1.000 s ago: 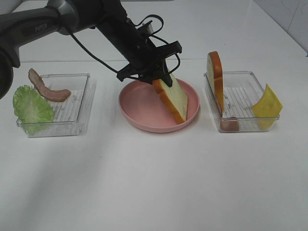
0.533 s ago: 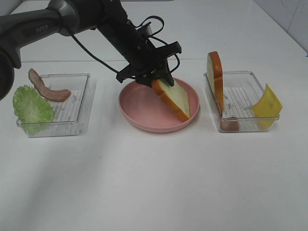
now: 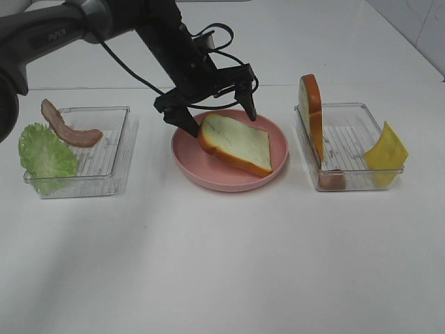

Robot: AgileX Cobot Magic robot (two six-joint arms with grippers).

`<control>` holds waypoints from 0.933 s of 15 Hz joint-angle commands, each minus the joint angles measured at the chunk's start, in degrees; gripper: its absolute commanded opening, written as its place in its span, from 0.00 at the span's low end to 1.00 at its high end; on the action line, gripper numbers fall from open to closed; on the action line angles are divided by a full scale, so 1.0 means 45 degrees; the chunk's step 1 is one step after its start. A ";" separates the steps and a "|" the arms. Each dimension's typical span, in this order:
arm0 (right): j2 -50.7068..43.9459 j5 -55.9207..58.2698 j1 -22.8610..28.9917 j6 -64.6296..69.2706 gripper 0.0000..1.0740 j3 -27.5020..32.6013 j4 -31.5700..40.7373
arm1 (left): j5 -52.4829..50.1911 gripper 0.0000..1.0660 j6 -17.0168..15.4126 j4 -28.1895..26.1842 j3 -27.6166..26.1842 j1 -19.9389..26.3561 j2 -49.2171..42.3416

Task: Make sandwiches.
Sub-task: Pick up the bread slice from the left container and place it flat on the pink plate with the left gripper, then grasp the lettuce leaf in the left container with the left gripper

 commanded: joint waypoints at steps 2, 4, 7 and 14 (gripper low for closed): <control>-0.0407 -0.0064 -0.0076 -0.0089 0.92 0.0025 0.0000 | 0.1655 0.95 -0.0216 0.1744 -0.1655 -0.0038 -0.0280; -0.0407 -0.0064 -0.0076 -0.0089 0.92 0.0025 0.0000 | 0.1655 0.95 -0.0216 0.1757 -0.2101 -0.0038 -0.0726; -0.0407 -0.0064 -0.0076 -0.0089 0.92 0.0025 0.0000 | 0.1655 0.95 0.0267 0.2445 -0.1986 -0.0038 -0.1961; -0.0382 -0.0064 -0.0076 -0.0089 0.92 0.0025 0.0013 | 0.1655 0.95 0.1502 0.4380 0.2763 0.0751 -0.6201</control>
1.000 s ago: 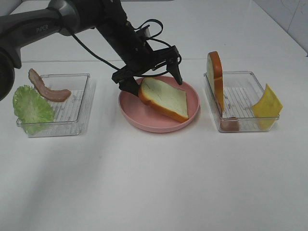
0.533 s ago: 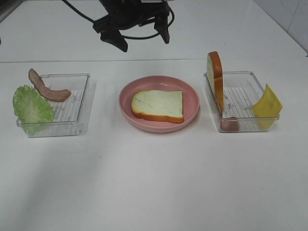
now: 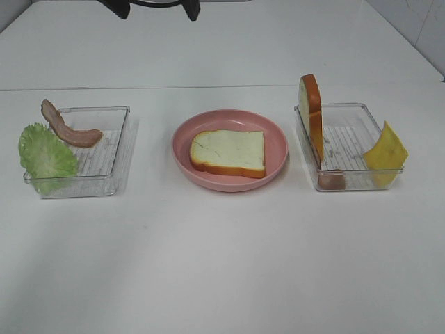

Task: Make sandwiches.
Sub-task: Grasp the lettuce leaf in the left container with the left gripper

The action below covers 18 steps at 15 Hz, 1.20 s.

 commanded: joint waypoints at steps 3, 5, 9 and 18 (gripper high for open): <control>-0.0382 -0.0064 -0.0076 -0.0089 0.92 0.0025 0.0025 | 0.1324 0.95 0.0064 0.0089 0.2865 0.1388 -0.1795; -0.0382 -0.0064 -0.0076 -0.0089 0.92 0.0025 0.0025 | 0.1324 0.95 0.0318 0.0089 0.4711 0.2457 -0.2865; -0.0382 -0.0064 -0.0076 -0.0089 0.92 0.0025 0.0025 | 0.1311 0.95 0.0751 0.0178 0.6990 0.4049 -0.3654; -0.0382 -0.0064 -0.0076 -0.0089 0.92 0.0025 0.0025 | -0.1642 0.95 0.1120 0.0293 0.9307 0.5220 -0.3565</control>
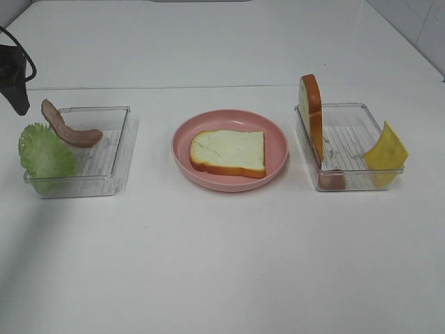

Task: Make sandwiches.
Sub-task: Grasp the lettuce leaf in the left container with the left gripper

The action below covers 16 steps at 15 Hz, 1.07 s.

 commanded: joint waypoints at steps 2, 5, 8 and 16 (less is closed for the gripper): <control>-0.0382 -0.0064 -0.0076 -0.0089 0.92 0.0025 0.0000 | -0.0789 0.95 0.0025 -0.0318 0.0140 0.0013 0.0255; -0.0382 -0.0064 -0.0076 -0.0089 0.92 0.0025 0.0000 | -0.1095 0.95 0.0726 -0.0929 0.0140 0.0013 0.1350; -0.0382 -0.0064 -0.0076 -0.0089 0.92 0.0025 0.0000 | -0.1808 0.94 0.0726 -0.1082 0.0127 0.0013 0.2152; -0.0382 -0.0064 -0.0076 -0.0089 0.92 0.0025 0.0000 | -0.2928 0.89 0.0726 -0.1324 0.0076 0.0013 0.3400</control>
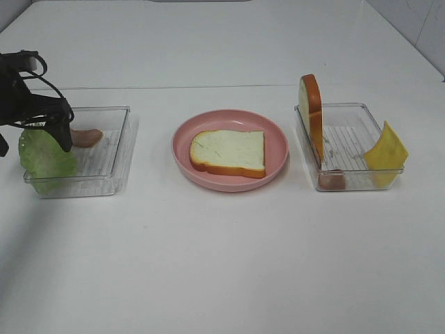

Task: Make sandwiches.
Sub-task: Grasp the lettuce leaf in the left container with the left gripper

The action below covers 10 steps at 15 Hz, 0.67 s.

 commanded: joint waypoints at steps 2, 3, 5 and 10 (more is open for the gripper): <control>-0.0382 -0.0064 -0.0076 -0.0089 0.92 0.0025 0.0000 | -0.0140 0.68 -0.0153 -0.0140 -0.0013 0.0013 0.0178; -0.0382 -0.0064 -0.0076 -0.0089 0.92 0.0025 0.0000 | -0.0204 0.62 -0.0191 -0.0140 -0.0013 0.0013 0.0178; -0.0382 -0.0064 -0.0076 -0.0089 0.92 0.0025 0.0000 | -0.0280 0.36 -0.0293 -0.0140 -0.0013 0.0013 0.0166; -0.0382 -0.0064 -0.0076 -0.0089 0.92 0.0025 0.0000 | -0.0102 0.00 -0.0382 -0.0140 -0.0013 0.0013 0.0153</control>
